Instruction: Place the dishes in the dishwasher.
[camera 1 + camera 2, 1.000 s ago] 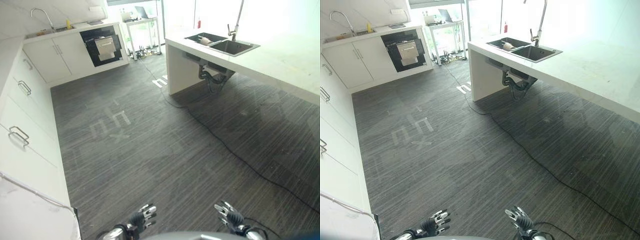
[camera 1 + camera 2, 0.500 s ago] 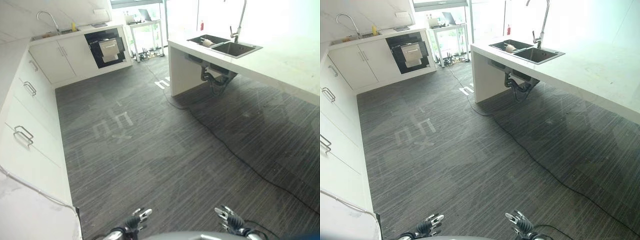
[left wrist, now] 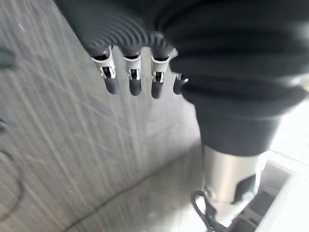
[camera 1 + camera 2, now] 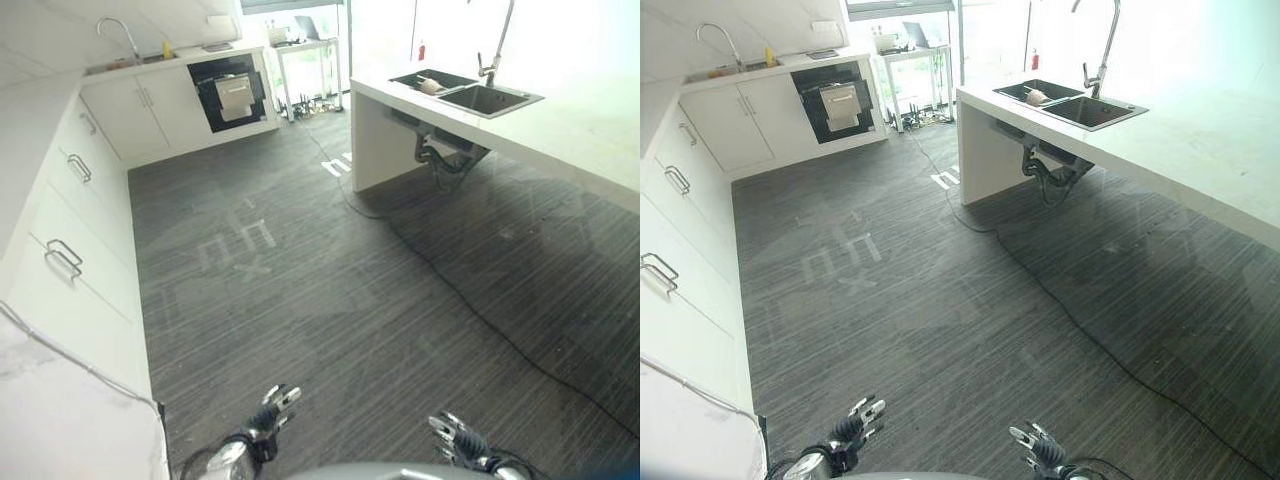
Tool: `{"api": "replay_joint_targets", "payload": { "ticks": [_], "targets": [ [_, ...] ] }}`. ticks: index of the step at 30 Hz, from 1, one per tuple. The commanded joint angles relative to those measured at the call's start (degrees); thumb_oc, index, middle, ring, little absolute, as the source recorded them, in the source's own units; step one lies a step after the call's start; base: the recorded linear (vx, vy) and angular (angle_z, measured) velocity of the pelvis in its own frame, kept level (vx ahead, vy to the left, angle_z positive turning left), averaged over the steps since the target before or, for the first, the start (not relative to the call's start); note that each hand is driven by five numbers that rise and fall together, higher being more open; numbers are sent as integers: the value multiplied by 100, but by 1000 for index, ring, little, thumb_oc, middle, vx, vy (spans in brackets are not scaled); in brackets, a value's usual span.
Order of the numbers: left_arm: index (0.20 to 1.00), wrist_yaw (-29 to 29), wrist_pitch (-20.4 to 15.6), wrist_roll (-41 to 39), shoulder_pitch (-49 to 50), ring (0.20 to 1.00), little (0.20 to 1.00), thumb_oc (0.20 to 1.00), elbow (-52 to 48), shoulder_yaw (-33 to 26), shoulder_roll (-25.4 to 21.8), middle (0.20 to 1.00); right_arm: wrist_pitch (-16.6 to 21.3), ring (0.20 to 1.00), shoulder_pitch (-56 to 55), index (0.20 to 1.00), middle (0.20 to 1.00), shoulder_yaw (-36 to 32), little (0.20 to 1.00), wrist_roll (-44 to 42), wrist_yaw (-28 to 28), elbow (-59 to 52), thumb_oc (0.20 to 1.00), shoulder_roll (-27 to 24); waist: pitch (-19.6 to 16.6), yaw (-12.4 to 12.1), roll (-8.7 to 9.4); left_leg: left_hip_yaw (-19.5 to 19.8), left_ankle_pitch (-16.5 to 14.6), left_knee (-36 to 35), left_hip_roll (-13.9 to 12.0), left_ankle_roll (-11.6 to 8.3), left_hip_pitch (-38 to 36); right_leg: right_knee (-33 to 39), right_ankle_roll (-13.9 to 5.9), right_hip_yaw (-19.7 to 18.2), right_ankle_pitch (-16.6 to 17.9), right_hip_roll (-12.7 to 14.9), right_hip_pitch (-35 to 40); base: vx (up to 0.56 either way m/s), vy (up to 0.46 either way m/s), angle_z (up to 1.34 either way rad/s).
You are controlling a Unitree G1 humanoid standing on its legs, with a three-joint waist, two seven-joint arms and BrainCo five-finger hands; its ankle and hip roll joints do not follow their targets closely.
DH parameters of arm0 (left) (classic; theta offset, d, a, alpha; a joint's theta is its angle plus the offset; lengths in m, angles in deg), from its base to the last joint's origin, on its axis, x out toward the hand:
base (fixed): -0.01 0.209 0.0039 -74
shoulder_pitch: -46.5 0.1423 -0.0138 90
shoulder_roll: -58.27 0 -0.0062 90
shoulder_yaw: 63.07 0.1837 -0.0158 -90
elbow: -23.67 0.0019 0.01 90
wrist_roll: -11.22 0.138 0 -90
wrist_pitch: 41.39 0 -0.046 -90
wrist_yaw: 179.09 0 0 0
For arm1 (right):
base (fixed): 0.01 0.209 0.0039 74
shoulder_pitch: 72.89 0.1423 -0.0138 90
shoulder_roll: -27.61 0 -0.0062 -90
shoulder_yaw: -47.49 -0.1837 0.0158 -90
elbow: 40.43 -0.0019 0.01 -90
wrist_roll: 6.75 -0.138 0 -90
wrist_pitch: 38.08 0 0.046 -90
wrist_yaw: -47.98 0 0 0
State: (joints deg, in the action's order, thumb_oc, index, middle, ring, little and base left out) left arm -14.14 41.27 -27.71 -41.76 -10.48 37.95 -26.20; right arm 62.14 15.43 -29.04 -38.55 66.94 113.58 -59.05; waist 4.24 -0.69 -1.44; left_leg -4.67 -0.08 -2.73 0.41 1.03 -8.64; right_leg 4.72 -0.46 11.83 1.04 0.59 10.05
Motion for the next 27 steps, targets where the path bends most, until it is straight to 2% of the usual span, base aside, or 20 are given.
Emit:
{"api": "replay_joint_targets", "payload": {
  "ticks": [1,3,4,5,6,7,8,10,13,14,16,17,19,21,22,23,24,25,26,27],
  "targets": [
    [1000,276,-125,-398,-711,1000,1000,1000,-438,-280,51,1000,-100,1000,769,1000,1000,226,1000,-378,-55,-675,1000,-223,496,-133,283,142,-866,1542,-51,-43,566,-731,-1,-274,-571,218,-279,-111,-128,14],
    [1000,298,-138,-482,-705,1000,1000,1000,-736,-307,-11,1000,-182,1000,825,1000,1000,270,1000,-438,-186,-1052,1000,-330,705,-113,338,81,-747,2630,-99,-59,1084,-1002,113,-410,-606,211,-403,-22,-109,-16],
    [1000,252,-80,-482,-643,1000,1000,1000,-936,-360,-83,1000,-233,1000,792,1000,1000,217,1000,-514,-220,-1255,1000,-382,822,-107,344,38,-555,3091,-48,-68,1433,-1108,158,-554,-595,143,-426,151,-67,-18],
    [1000,164,-64,-434,-600,1000,1000,1000,-1019,-391,-128,1000,-216,1000,754,1000,1000,176,1000,-573,-227,-1345,1000,-384,877,-127,303,-5,-389,3010,-28,-103,1591,-1108,152,-614,-624,68,-380,308,2,8],
    [1000,96,-60,-411,-549,1000,1000,1000,-1119,-396,-155,1000,-224,1000,680,1000,1000,149,1000,-597,-265,-1519,1000,-375,914,-171,224,-36,-52,2550,-83,-220,1750,-1045,134,-632,-692,-22,-262,344,68,41],
    [1000,82,-67,-434,-520,1000,1000,1000,-1162,-387,-158,1000,-216,1000,639,1000,1000,146,1000,-613,-259,-1581,1000,-373,928,-196,187,-39,102,2301,-94,-275,1791,-1011,128,-632,-720,-57,-191,536,173,32],
    [1000,84,-46,-556,-370,1000,1000,1000,-1371,-330,-150,1000,-166,1000,491,1000,1000,160,1000,-673,-215,-1782,1000,-362,939,-312,60,11,605,1427,-84,-445,1966,-866,112,-645,-797,-190,83,619,228,33],
    [1000,10,-19,-542,-133,1000,1000,1000,-1707,-329,-162,1000,-47,1000,294,1000,1000,193,1000,-731,-264,-2009,1000,-332,943,-465,-7,71,1025,747,-48,-573,2172,-716,109,-753,-922,-286,450,640,260,14],
    [1000,-7,-63,-401,-51,1000,1000,1000,-1866,-345,-190,1000,22,1000,225,1000,1000,228,1000,-772,-287,-2142,1000,-277,838,-564,73,80,804,685,44,-418,2152,-763,11,-816,-1132,-181,607,428,260,-39],
    [1000,38,-91,-291,-11,1000,1000,1000,-1860,-362,-253,1000,-59,1000,193,1000,1000,200,1000,-864,-285,-2191,1000,-220,715,-656,165,259,546,740,182,-229,2071,-870,-93,-818,-1317,-81,727,386,281,-47],
    [1000,-77,-95,-208,-34,1000,1000,1000,-1773,-374,-339,1000,-12,1000,123,1000,1000,188,1000,-959,-300,-2232,1000,-168,584,-687,240,272,373,809,249,-78,2021,-1130,-168,-742,-1439,-16,766,316,238,-78],
    [1000,-113,-82,-148,-40,1000,1000,1000,-1774,-372,-391,1000,13,1000,87,1000,1000,203,1000,-918,-348,-2302,1000,-137,547,-672,288,240,284,811,304,25,1952,-1499,-247,-713,-1346,61,728,296,289,-68],
    [1000,-188,-41,-45,-100,1000,1000,1000,-1779,-320,-527,1000,97,1000,9,1000,1000,243,1000,-865,-500,-2496,1000,-78,463,-614,323,190,93,758,418,265,1803,-2740,-579,-727,-611,188,365,284,321,-10],
    [1000,-122,76,50,-155,1000,1000,1000,-1893,-245,-721,1000,68,1000,-77,1000,1000,278,1000,-1055,-649,-2738,1000,-15,411,-492,261,221,-111,682,471,470,1570,-4281,-924,-953,298,-67,-303,321,312,-4],
    [1000,-71,72,32,-160,1000,1000,1000,-1886,-225,-748,1000,9,1000,-78,1000,1000,288,1000,-1203,-573,-2718,1000,6,408,-454,203,225,-153,641,456,503,1463,-4523,-892,-870,266,-14,-558,331,287,6],
    [1000,-12,44,-85,-186,1000,1000,1000,-1856,-192,-767,1000,-68,1000,-55,1000,1000,289,1000,-1309,-420,-2647,1000,36,428,-378,155,254,-204,604,475,541,1303,-4582,-803,-710,91,113,-885,345,237,2],
    [1000,-21,58,-201,-203,1000,1000,1000,-1906,-200,-758,1000,-69,1000,-37,1000,1000,260,1000,-1155,-367,-2640,1000,53,508,-223,75,360,-288,551,508,554,960,-4298,-633,-474,-233,227,-1377,366,186,12],
    [1000,-22,82,-178,-215,1000,1000,1000,-1996,-218,-747,1000,-39,1000,-88,1000,1000,212,1000,-1034,-364,-2708,1000,51,568,-108,39,462,-365,538,527,558,793,-3975,-560,-409,-255,243,-1646,327,96,9],
    [1000,-31,94,-213,-234,1000,1000,1000,-2051,-229,-766,1000,-3,1000,-137,1000,1000,157,1000,-1030,-319,-2742,1000,19,594,-20,30,488,-434,536,526,563,707,-3522,-535,-385,-133,299,-1862,384,-39,46],
    [1000,-15,110,-321,-289,1000,1000,1000,-2105,-241,-790,1000,4,1000,-187,1000,1000,43,1000,-1148,-167,-2736,1000,-82,679,133,141,504,-627,548,612,547,497,-2346,-592,-312,212,620,-2139,613,-192,73]
  ]
}}
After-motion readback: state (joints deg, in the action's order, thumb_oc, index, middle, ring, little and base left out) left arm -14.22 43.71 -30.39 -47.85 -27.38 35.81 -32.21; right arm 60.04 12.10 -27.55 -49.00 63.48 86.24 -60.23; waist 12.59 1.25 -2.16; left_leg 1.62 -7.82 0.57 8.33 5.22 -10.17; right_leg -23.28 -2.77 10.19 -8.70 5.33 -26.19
